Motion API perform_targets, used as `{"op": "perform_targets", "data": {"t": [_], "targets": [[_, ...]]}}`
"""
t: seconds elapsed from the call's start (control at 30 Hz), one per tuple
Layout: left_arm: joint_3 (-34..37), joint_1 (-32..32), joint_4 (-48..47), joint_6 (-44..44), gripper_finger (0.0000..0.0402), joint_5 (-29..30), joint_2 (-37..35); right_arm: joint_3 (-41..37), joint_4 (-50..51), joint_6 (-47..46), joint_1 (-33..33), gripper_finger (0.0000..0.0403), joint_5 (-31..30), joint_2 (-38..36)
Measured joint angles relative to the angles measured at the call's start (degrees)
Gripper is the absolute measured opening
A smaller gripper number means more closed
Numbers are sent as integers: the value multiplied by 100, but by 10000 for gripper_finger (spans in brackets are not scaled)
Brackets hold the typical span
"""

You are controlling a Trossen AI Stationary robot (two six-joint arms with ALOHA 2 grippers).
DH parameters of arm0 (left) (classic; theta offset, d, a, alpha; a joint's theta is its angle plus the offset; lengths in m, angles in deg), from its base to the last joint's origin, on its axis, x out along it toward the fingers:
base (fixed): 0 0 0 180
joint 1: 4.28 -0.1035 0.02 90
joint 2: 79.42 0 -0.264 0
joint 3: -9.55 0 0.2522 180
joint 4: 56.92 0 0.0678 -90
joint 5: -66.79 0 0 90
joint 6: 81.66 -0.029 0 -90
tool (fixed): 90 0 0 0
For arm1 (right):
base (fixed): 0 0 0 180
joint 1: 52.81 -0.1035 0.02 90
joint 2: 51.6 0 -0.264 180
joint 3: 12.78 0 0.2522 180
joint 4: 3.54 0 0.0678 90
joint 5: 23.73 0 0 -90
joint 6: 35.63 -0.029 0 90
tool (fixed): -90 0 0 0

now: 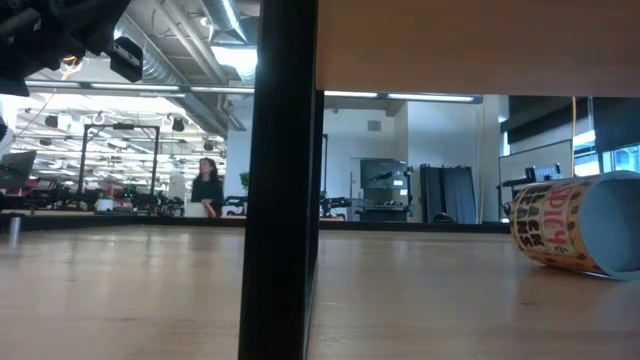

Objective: Pick and place cans onto a shelf
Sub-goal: Adjust the tuna can on the shelf

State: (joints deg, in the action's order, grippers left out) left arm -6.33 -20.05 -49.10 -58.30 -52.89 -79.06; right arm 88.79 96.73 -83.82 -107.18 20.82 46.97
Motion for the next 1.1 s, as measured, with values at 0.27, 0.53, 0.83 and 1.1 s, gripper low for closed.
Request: {"op": "perform_targets", "data": {"t": [0.27,0.53,0.83,1.1], "targets": [[0,0,0,0,0,0,1,0,-89,622,0,50,-30,2],[0,0,-1,0,0,0,1,0,-95,672,0,47,-152,2],[-1,0,1,0,0,-1,-2,0,-98,789,0,24,-154,2],[0,0,1,0,0,-1,1,0,-93,1142,0,25,-362,2]]}}
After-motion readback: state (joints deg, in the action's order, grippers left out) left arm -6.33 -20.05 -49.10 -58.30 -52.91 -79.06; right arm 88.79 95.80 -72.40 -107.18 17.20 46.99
